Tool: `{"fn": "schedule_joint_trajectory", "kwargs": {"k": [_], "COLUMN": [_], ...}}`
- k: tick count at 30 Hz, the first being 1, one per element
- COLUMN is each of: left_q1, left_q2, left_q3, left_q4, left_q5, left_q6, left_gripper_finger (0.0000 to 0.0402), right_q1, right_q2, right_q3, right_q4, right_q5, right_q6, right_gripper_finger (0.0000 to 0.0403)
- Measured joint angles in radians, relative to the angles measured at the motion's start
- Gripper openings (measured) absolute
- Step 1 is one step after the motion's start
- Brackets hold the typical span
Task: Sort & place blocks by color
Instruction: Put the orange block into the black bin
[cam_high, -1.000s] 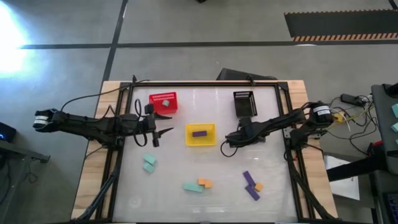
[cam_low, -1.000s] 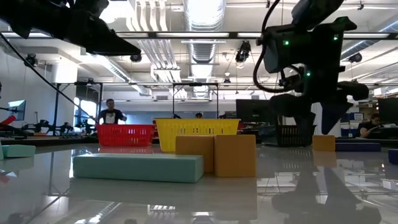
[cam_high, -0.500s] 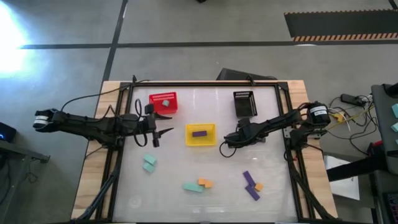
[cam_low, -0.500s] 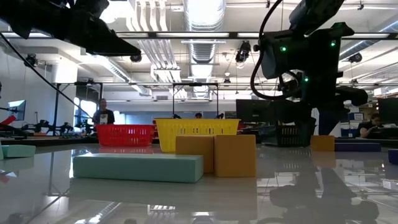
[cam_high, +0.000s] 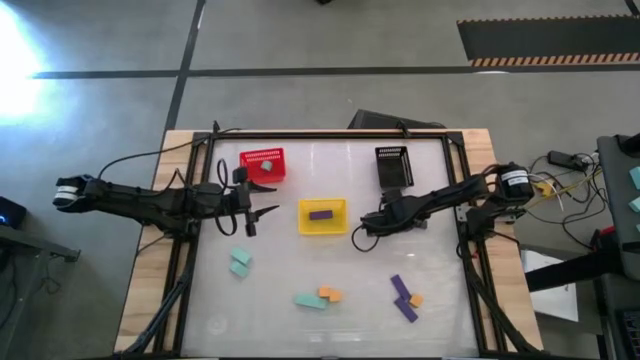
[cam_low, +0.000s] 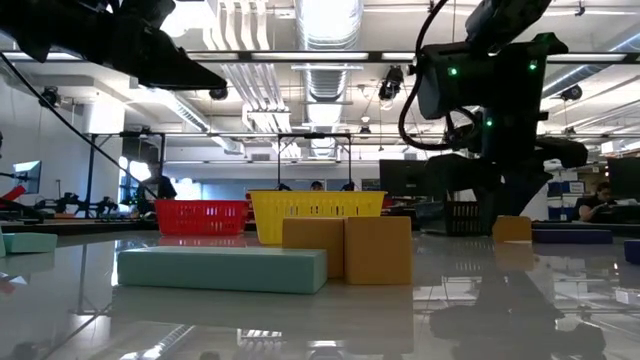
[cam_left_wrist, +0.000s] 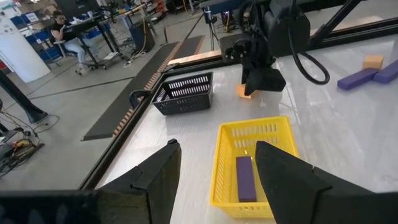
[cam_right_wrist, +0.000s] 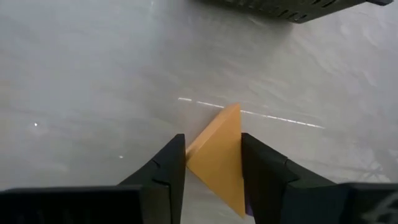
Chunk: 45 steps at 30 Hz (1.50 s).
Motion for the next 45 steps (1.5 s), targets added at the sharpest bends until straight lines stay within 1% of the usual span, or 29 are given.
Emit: {"fn": "schedule_joint_trajectory", "kwargs": {"k": [3,6,10,14,18,22,24,26,29,32,39,41,45], "left_q1": [0.000,0.000,0.000,0.000,0.000,0.000,0.000,0.000,0.000,0.000,0.000,0.000,0.000], "left_q2": [0.000,0.000,0.000,0.000,0.000,0.000,0.000,0.000,0.000,0.000,0.000,0.000,0.000], "left_q3": [0.000,0.000,0.000,0.000,0.000,0.000,0.000,0.000,0.000,0.000,0.000,0.000,0.000], "left_q4": [0.002,0.003,0.003,0.003,0.003,0.003,0.003,0.003,0.003,0.003,0.003,0.003,0.004], "left_q5": [0.000,0.000,0.000,0.000,0.000,0.000,0.000,0.000,0.000,0.000,0.000,0.000,0.000], "left_q6": [0.000,0.000,0.000,0.000,0.000,0.000,0.000,0.001,0.000,0.000,0.000,0.000,0.000], "left_gripper_finger": [0.0191,0.0191,0.0191,0.0191,0.0191,0.0191,0.0191,0.0191,0.0191,0.0191,0.0191,0.0191,0.0191], "right_q1": [-0.001,-0.001,-0.033,-0.125,-0.266,-0.410,-0.475,-0.523,-0.570,-0.593,-0.603,-0.603,-0.603], "right_q2": [-0.028,-0.058,-0.089,-0.094,-0.094,-0.093,-0.093,-0.093,-0.093,-0.085,-0.086,-0.086,-0.086], "right_q3": [0.039,0.097,0.199,0.287,0.324,0.306,0.278,0.233,0.149,0.071,0.013,0.009,0.010], "right_q4": [-0.022,-0.072,-0.112,-0.124,-0.122,-0.121,-0.090,-0.008,0.146,0.276,0.306,0.308,0.312], "right_q5": [0.005,0.033,0.087,0.098,0.088,0.073,0.050,0.017,-0.065,-0.108,-0.096,-0.095,-0.091], "right_q6": [-0.041,-0.093,-0.237,-0.433,-0.594,-0.680,-0.709,-0.738,-0.777,-0.785,-0.784,-0.784,-0.787], "right_gripper_finger": [0.0113,0.0113,0.0113,0.0113,0.0113,0.0113,0.0113,0.0113,0.0113,0.0113,0.0116,0.0126,0.0159]}}
